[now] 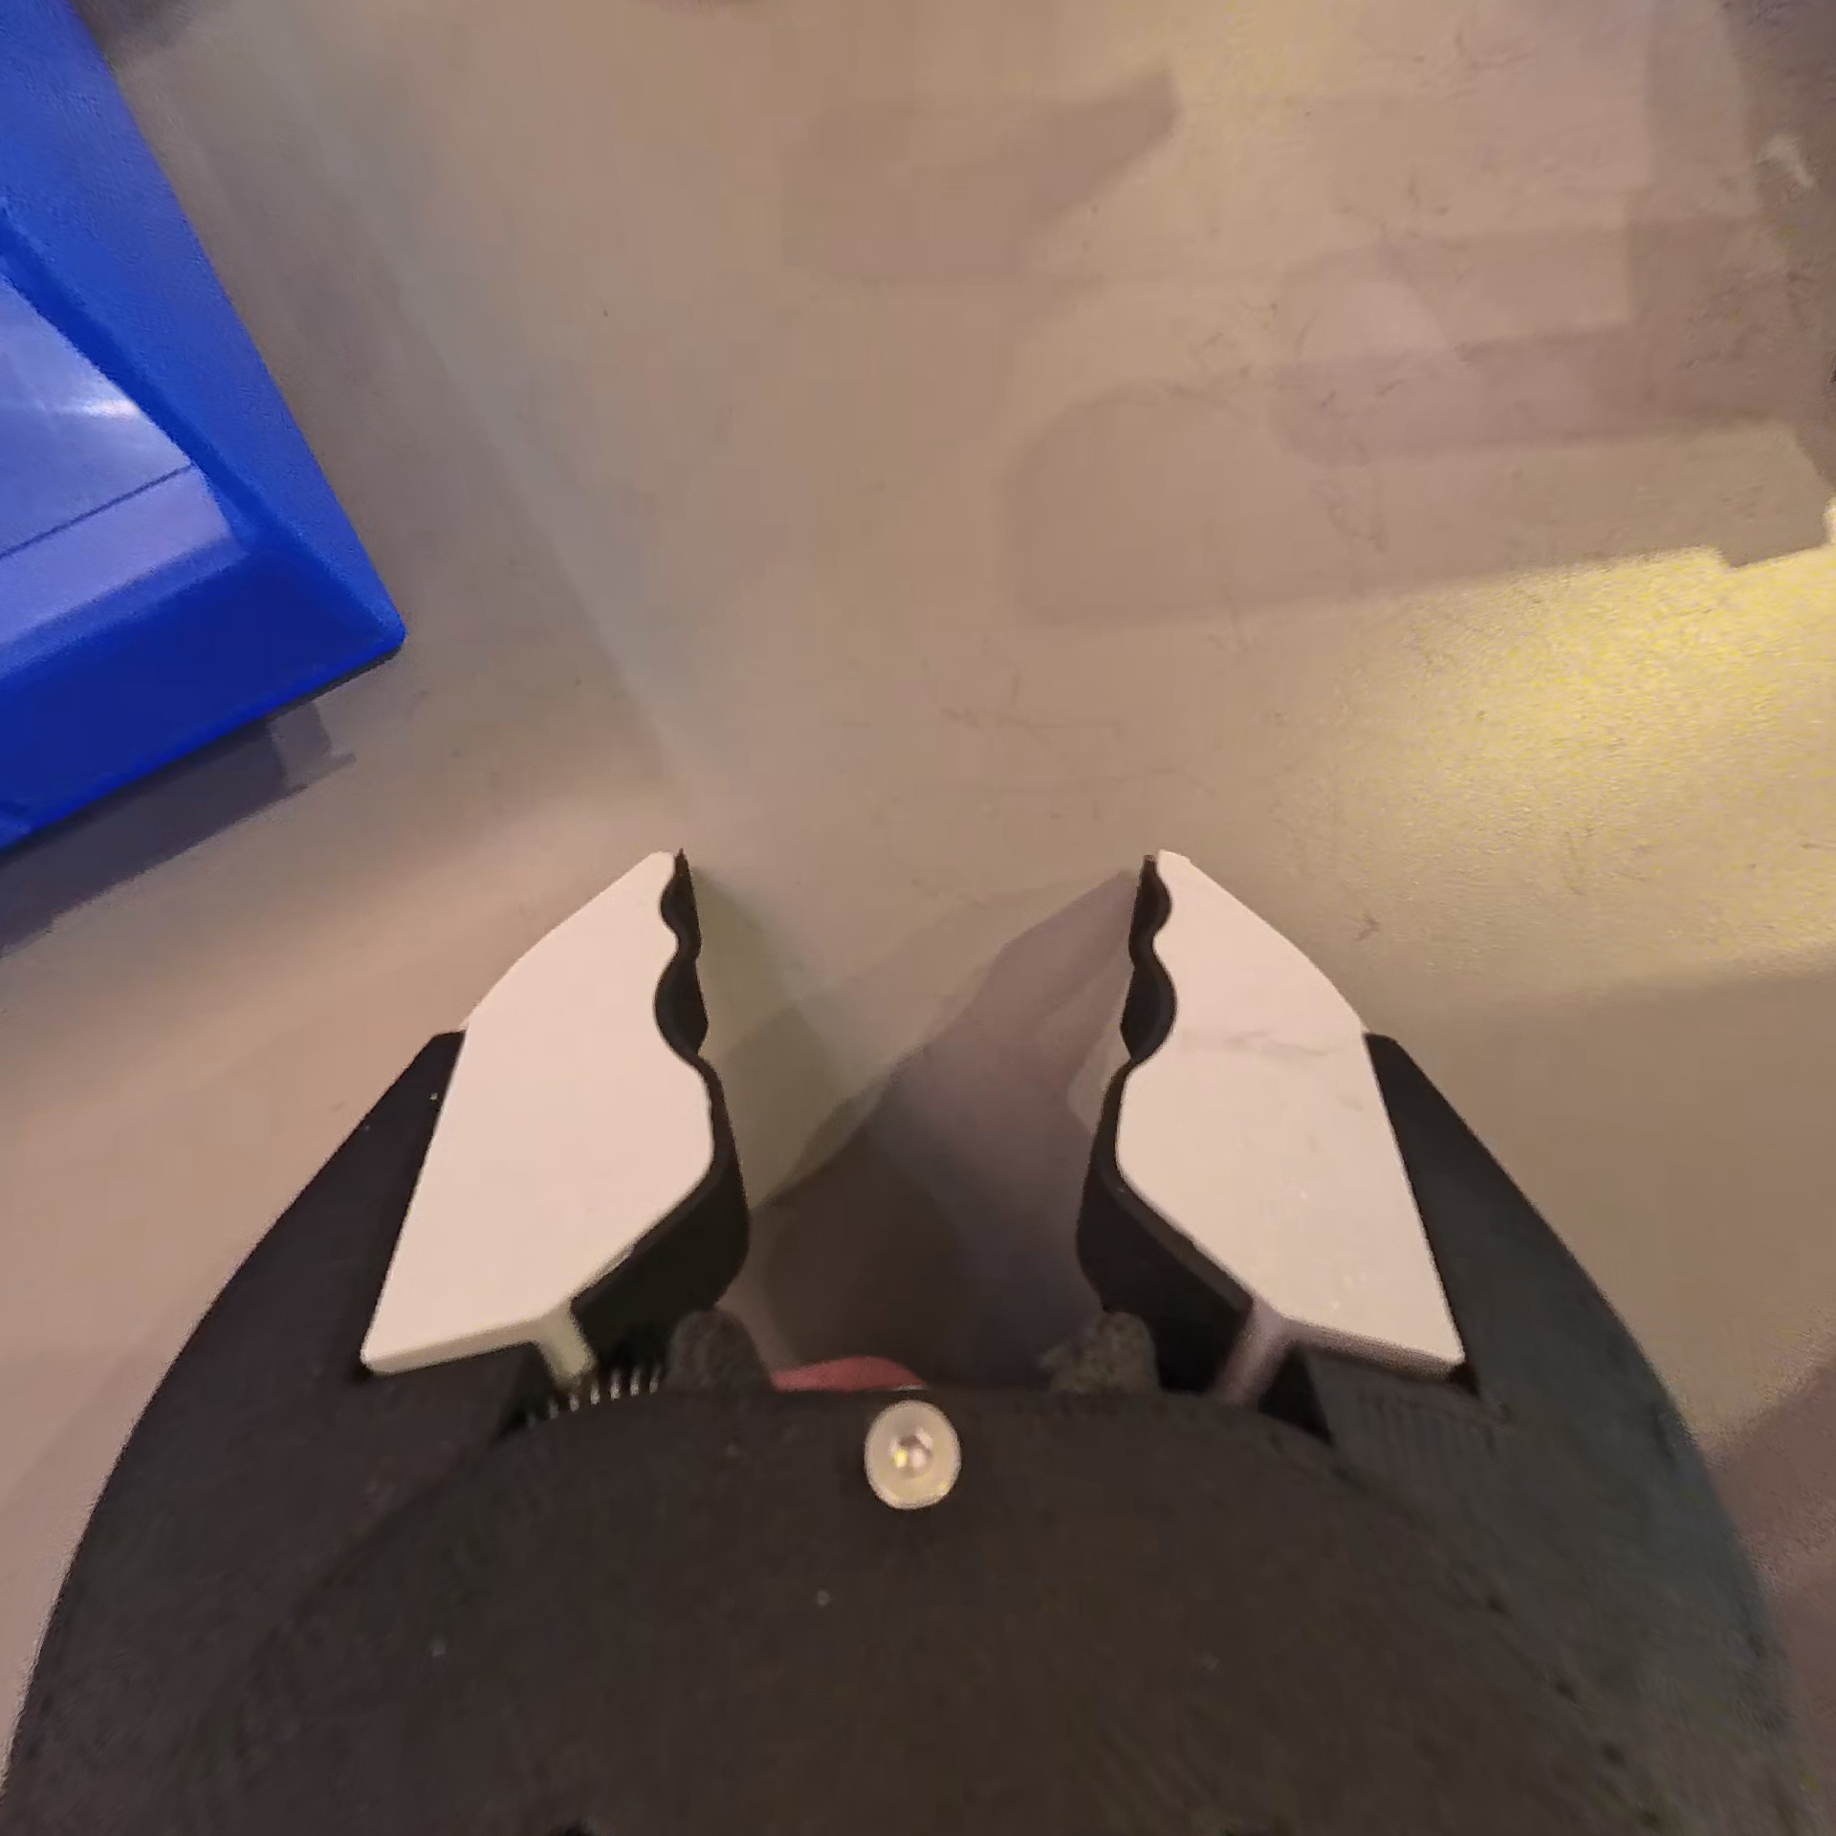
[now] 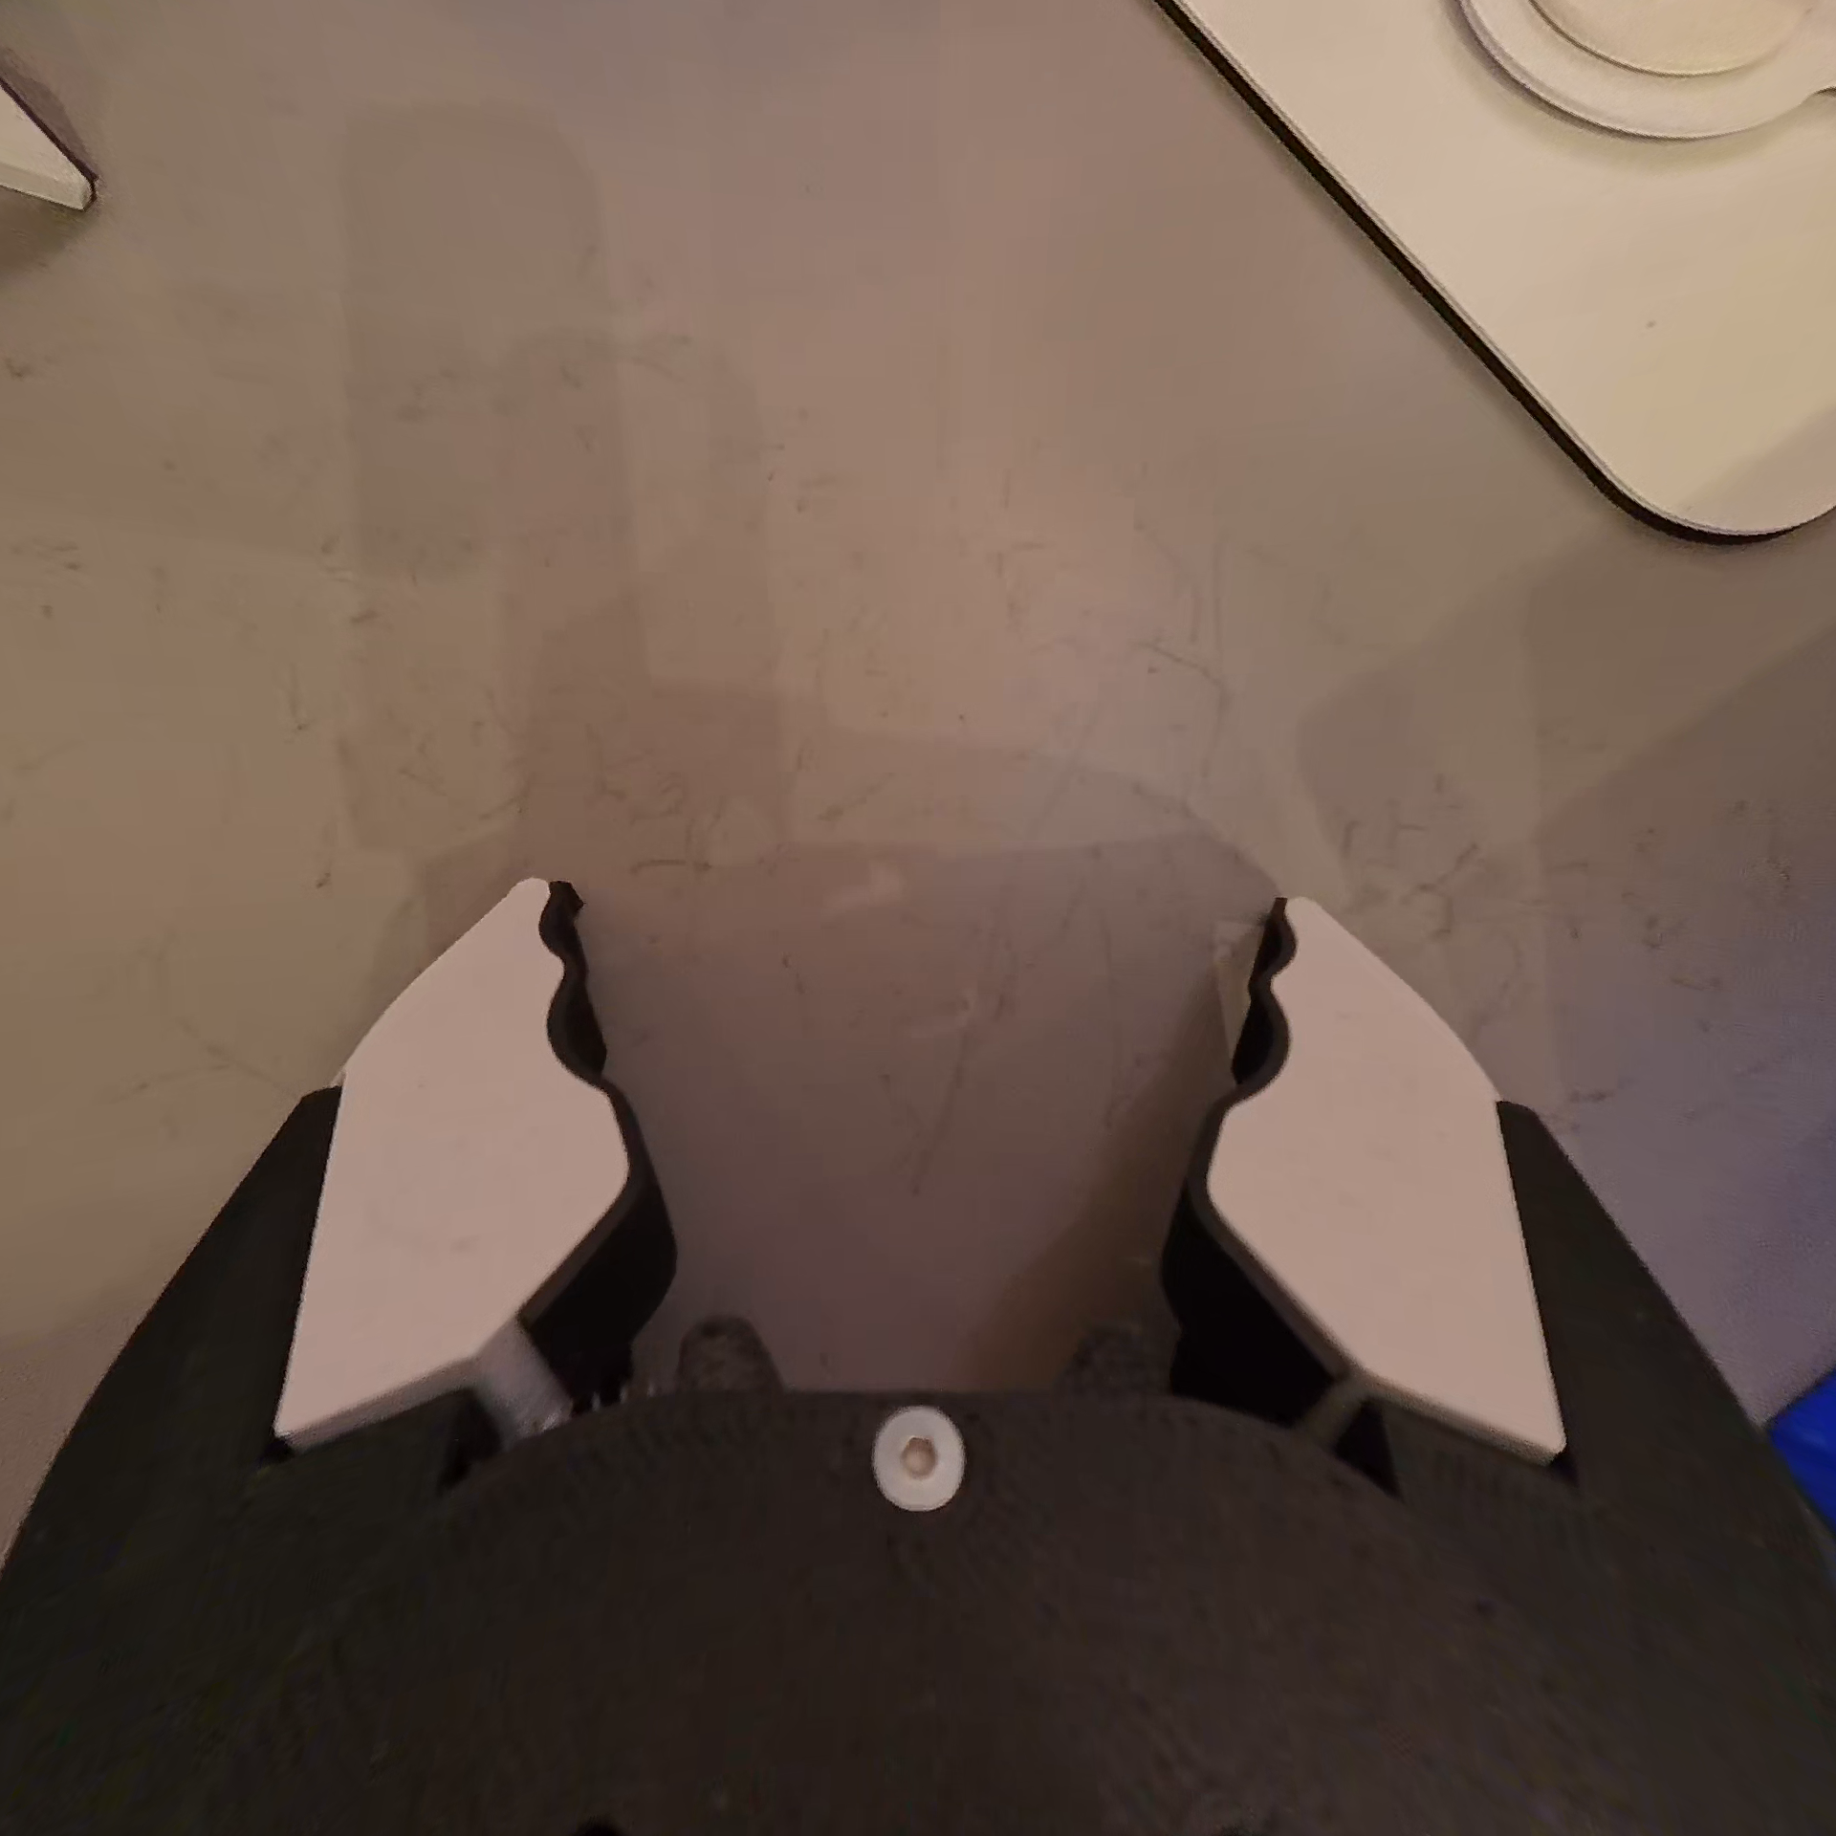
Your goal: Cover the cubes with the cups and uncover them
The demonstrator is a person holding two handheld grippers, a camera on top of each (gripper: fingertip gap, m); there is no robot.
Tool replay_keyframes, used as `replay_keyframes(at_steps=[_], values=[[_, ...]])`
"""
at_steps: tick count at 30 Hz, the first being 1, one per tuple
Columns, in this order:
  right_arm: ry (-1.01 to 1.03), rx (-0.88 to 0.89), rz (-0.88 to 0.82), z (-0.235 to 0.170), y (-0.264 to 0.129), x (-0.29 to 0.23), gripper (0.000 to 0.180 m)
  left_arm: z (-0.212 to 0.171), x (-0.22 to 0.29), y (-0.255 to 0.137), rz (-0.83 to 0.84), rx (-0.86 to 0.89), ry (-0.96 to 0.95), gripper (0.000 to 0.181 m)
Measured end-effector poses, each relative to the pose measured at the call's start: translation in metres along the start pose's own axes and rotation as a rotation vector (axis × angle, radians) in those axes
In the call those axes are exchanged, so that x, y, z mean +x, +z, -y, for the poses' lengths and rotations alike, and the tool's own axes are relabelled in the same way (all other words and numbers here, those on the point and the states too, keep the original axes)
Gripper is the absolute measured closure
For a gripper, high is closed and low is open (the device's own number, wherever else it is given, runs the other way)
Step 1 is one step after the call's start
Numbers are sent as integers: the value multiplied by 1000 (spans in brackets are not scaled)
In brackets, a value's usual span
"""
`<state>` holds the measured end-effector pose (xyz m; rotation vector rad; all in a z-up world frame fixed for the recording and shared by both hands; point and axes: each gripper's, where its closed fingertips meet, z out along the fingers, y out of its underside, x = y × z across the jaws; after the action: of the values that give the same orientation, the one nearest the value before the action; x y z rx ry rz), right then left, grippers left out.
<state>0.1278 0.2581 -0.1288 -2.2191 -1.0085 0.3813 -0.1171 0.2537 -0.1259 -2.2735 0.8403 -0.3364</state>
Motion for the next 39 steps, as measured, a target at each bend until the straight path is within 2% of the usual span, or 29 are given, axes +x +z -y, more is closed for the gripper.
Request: replay_keyframes(at_steps=[7,8,9,11,15,16,18,20,27,34,39], values=[[6,3,-14,0,-1,3,51,0,-2,0,11,3,-12,104],[6,13,-42,1,-2,6,40,0,-3,-1,14,5,-14,98],[-1,43,-68,4,-5,8,35,1,-8,-2,48,14,-28,79],[-1,122,-132,9,-19,14,32,6,-17,-8,96,66,-69,61],[111,217,-282,-11,-61,48,35,6,-44,-26,186,152,-153,51],[150,265,-315,-16,-78,59,49,4,-52,-30,212,159,-167,50],[220,347,-454,-30,-116,91,45,0,-70,-40,270,180,-189,49],[233,391,-512,-42,-147,110,58,-2,-87,-49,312,209,-220,49],[310,507,-762,-78,-232,169,68,6,-146,-79,430,329,-329,50],[521,525,-835,-114,-245,242,66,22,-203,-103,508,422,-372,71],[592,523,-791,-123,-231,270,65,27,-242,-110,568,444,-414,65]])
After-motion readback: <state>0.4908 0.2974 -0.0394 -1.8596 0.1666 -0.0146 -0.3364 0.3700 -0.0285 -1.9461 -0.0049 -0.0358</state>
